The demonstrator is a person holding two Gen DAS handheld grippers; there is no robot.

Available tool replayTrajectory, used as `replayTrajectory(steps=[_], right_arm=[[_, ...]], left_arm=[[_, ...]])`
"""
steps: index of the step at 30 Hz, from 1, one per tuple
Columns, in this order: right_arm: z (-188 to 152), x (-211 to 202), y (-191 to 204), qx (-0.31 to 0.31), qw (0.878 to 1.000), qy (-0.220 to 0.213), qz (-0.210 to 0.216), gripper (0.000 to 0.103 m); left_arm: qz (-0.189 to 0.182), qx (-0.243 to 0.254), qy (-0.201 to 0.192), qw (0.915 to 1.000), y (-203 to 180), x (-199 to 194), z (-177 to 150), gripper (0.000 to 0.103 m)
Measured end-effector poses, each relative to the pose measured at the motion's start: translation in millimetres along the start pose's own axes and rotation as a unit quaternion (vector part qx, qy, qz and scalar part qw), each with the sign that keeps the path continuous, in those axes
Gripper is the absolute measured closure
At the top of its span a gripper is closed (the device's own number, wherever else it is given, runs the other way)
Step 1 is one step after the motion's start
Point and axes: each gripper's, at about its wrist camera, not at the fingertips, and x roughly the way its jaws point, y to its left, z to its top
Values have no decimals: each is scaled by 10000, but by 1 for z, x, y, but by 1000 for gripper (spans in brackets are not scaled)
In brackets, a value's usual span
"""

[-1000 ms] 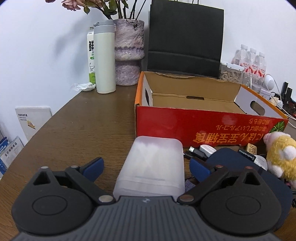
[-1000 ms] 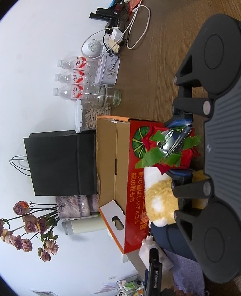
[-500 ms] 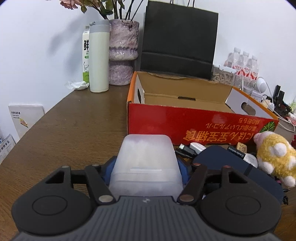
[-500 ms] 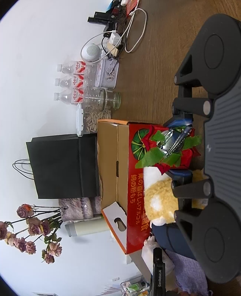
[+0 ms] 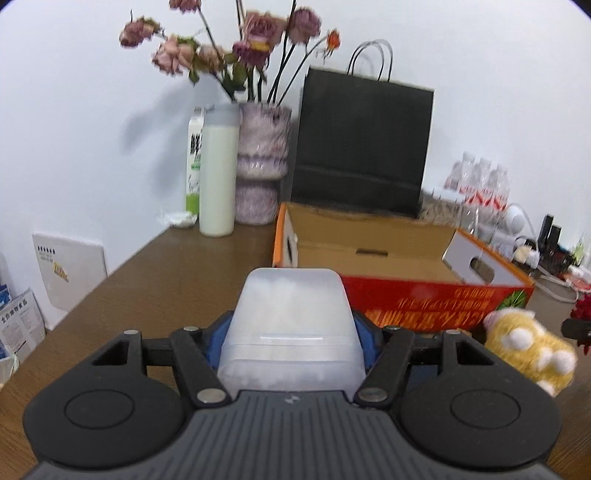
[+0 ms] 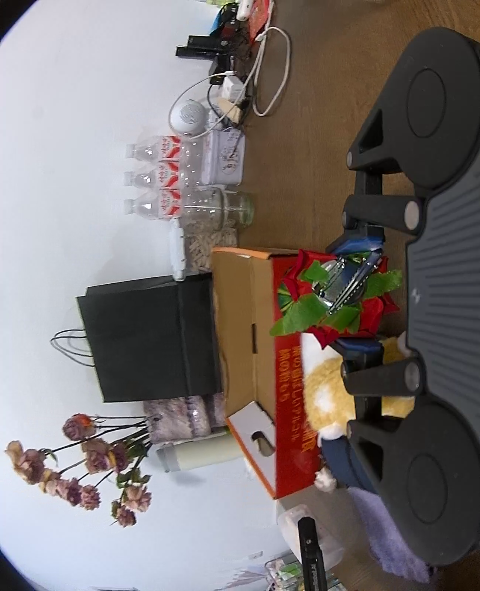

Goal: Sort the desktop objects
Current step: 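Lower the plastic box and rose into the cardboard box and release both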

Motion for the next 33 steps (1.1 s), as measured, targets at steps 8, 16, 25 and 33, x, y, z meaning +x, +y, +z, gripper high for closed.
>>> replayTrajectory(steps=[8,16,25,33], right_arm=[[51,3,15,-331,9986,-380,167,61],[99,51,29,-245,9969,-672,331,61],[110,135,36,-476,9975,-155,500,61],[101,192,33,-660,9956,569,347,61]], left_arm=[[-431,179,-537,9975,-27,-6,47,37],[-725,105,-911,9931,-57,23,84,37],[-821,127,-728,9939,-81,88,94,37],[-646,205,53,9977,-81,154,86,37]])
